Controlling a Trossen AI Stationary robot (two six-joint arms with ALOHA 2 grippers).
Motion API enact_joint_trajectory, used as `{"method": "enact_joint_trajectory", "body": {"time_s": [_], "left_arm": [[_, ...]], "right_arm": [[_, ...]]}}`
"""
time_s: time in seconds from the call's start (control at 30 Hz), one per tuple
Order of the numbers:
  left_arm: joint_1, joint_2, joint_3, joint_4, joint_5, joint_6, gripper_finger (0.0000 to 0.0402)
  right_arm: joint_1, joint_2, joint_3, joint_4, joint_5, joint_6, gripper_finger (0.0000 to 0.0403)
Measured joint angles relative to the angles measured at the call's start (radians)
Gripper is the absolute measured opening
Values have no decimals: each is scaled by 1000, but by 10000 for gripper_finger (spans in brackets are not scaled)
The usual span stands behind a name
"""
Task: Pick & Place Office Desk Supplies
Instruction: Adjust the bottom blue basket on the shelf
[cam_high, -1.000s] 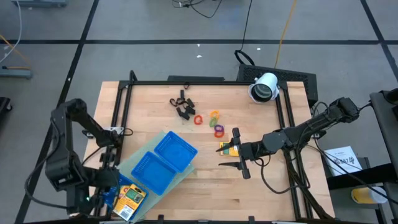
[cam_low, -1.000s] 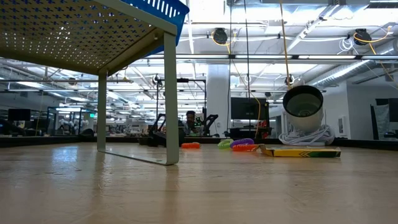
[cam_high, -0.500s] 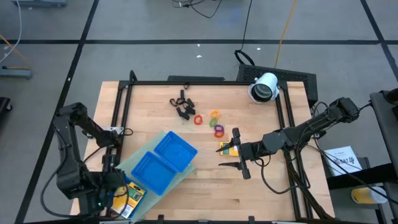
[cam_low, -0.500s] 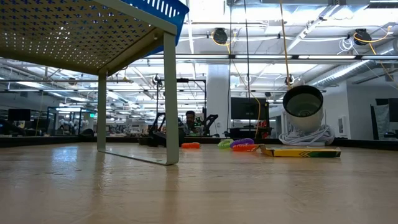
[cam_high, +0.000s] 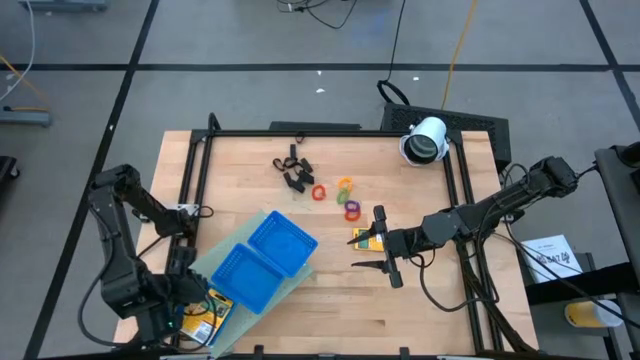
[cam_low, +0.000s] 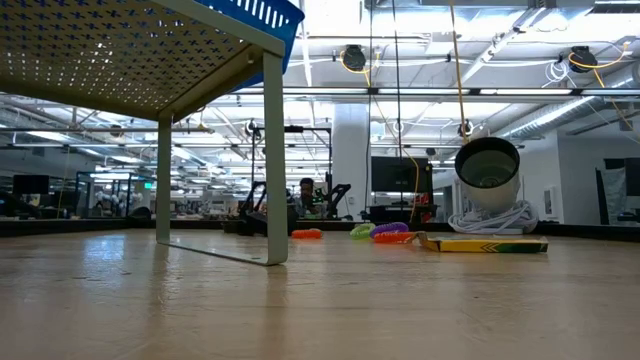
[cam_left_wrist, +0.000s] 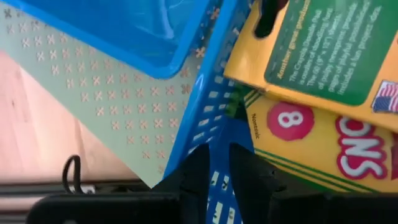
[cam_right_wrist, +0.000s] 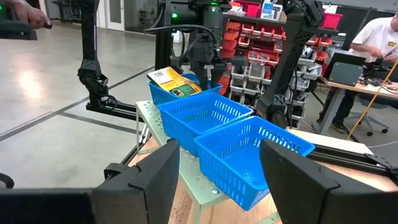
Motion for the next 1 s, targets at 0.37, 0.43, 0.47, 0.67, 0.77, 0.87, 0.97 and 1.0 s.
{"method": "enact_joint_trajectory", "body": {"time_s": [0.37,0.43,0.47,0.67,0.77,0.87,0.97,1.0], "left_arm": [[0,0,0,64,-89,86,71],[0,0,0,84,-89,100,71],[0,0,0,90,-90,108,71],[0,0,4,97,-107,144,71],[0,0,36,77,-110,151,71],[-1,-1,77,31,-145,129,71],[-4,-1,114,-17,-148,80,71],[-5,-2,121,-23,-136,52,71]], "right_arm": [[0,0,0,0,0,0,212],[0,0,0,1,0,0,212],[0,0,0,1,0,0,212],[0,0,0,2,0,0,212],[0,0,0,3,1,0,212],[0,0,0,6,1,0,212],[0,0,0,7,2,0,212],[0,0,0,7,2,0,212]]}}
